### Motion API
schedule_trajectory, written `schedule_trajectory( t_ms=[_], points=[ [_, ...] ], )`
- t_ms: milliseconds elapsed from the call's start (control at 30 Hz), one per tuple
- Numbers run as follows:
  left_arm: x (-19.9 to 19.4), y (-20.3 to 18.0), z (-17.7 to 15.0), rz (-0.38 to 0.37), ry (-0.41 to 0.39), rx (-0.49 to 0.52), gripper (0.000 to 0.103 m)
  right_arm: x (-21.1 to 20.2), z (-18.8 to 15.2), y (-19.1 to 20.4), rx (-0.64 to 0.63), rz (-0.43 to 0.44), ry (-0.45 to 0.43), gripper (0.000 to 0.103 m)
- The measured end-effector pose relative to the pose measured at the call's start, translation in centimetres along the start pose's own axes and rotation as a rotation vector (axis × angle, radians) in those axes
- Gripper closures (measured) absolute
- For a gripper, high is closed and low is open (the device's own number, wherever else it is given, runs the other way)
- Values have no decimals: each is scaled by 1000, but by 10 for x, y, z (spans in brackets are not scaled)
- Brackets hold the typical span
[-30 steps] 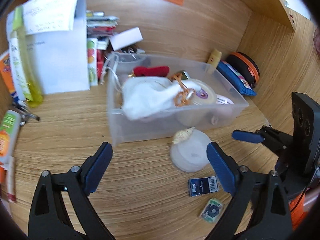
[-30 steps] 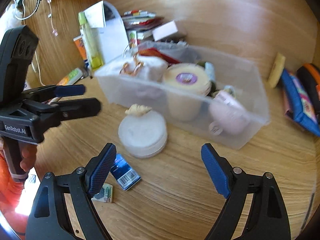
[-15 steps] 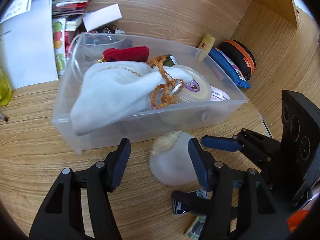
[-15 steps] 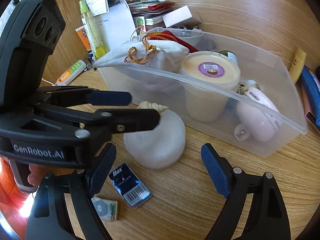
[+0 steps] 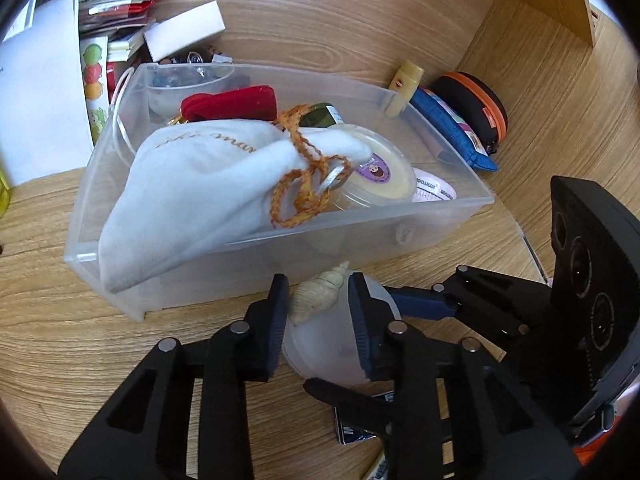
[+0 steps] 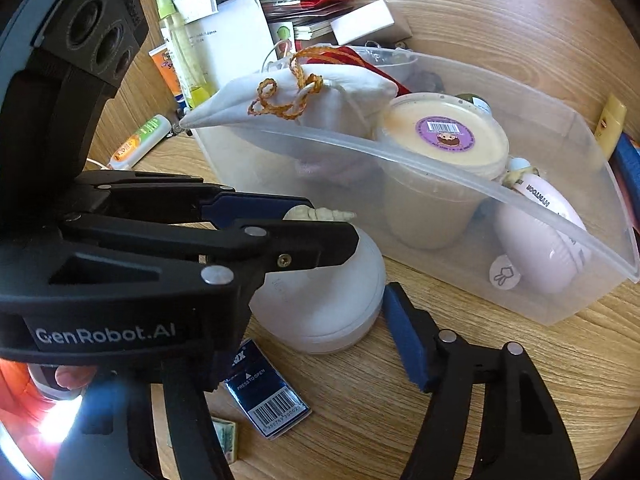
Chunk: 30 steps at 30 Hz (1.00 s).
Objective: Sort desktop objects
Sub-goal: 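Grasp the conch shell with the left tool while the right tool grasps the white round container, then carry the conch shell and white container into the clear box with both tools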
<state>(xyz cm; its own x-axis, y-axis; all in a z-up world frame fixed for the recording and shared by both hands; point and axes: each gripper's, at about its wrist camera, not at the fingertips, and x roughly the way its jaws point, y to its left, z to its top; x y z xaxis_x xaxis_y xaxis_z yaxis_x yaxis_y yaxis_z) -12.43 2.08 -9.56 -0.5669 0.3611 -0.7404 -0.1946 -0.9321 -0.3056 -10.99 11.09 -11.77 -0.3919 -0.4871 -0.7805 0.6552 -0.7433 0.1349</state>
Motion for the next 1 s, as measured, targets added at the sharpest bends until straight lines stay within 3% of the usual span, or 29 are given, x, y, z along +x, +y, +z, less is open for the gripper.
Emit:
schedule_trajectory(
  t_ms=[1000],
  points=[
    [-80, 9, -27, 54, -175, -44, 78, -45, -23, -9, 12, -42, -69, 41]
  ],
)
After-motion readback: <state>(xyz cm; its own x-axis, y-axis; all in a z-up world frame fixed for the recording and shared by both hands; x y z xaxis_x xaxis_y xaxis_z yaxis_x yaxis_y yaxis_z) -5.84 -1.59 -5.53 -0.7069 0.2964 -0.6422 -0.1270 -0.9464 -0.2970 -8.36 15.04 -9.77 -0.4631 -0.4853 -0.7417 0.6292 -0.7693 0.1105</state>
